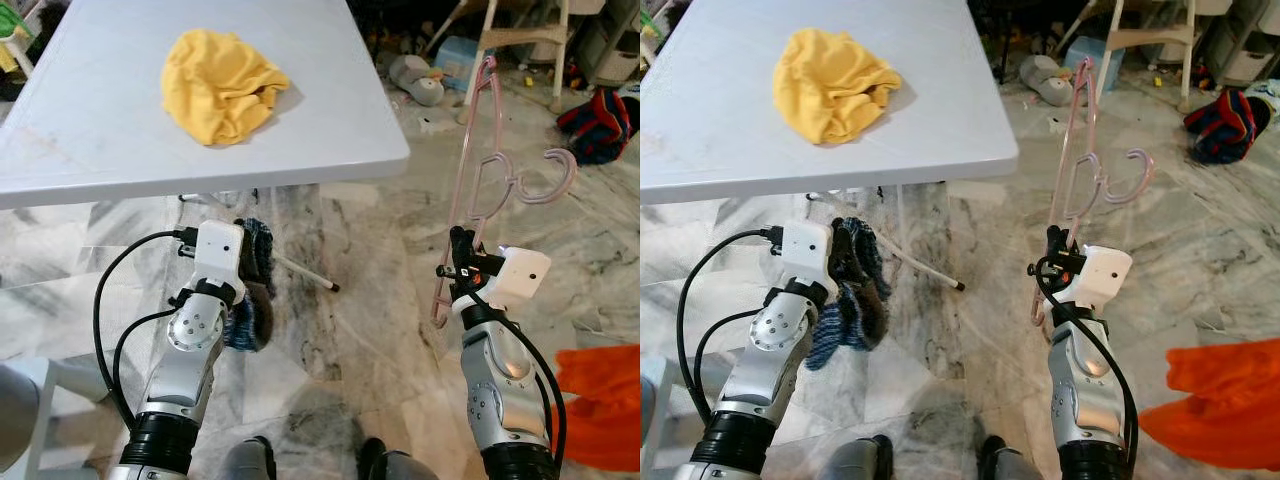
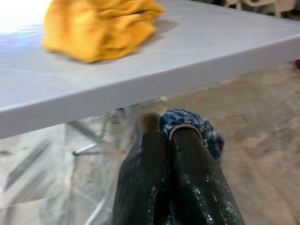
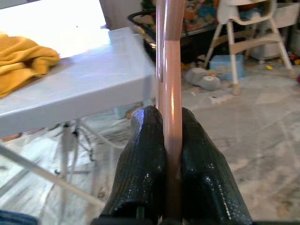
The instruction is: Hang hanger
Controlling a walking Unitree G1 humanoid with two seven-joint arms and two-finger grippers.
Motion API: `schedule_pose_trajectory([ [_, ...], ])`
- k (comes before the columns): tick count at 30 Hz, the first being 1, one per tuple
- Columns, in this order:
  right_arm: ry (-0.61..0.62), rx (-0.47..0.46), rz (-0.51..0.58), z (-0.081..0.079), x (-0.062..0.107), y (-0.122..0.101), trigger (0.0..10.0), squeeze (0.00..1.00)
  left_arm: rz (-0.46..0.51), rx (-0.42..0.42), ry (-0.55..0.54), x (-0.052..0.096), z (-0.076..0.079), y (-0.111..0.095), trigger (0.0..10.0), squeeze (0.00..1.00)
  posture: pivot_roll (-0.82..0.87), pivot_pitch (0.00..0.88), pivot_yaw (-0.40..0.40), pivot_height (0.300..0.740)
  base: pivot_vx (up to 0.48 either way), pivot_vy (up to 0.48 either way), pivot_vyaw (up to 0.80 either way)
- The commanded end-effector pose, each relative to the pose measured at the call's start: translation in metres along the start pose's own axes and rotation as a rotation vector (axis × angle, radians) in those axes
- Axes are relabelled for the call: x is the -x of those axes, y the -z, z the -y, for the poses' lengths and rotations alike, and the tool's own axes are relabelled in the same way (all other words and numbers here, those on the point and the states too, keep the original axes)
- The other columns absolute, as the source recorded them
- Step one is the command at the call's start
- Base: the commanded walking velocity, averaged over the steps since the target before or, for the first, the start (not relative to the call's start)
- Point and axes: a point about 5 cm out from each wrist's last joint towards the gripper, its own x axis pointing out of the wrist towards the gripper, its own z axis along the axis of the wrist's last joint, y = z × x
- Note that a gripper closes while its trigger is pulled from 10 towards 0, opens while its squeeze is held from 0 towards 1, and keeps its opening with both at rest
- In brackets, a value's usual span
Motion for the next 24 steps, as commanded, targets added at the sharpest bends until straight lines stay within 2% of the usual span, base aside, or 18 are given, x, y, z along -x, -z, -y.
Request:
schedule_pose_trajectory([
  [1,0.001,-0.006,-0.011,-0.0010,-0.0010,0.0013,10.0,0.00,-0.006,-0.004,-0.015,-0.0016,-0.0049,-0.0011,10.0,0.00,0.09,0.175,-0.011,0.740,0.000,0.480,0.00],
  [24,-0.008,-0.019,0.003,-0.0019,-0.0029,-0.0024,10.0,0.00,-0.002,-0.025,-0.048,-0.0050,-0.0079,-0.0006,10.0,0.00,0.09,0.165,-0.013,0.740,0.000,0.475,0.00],
])
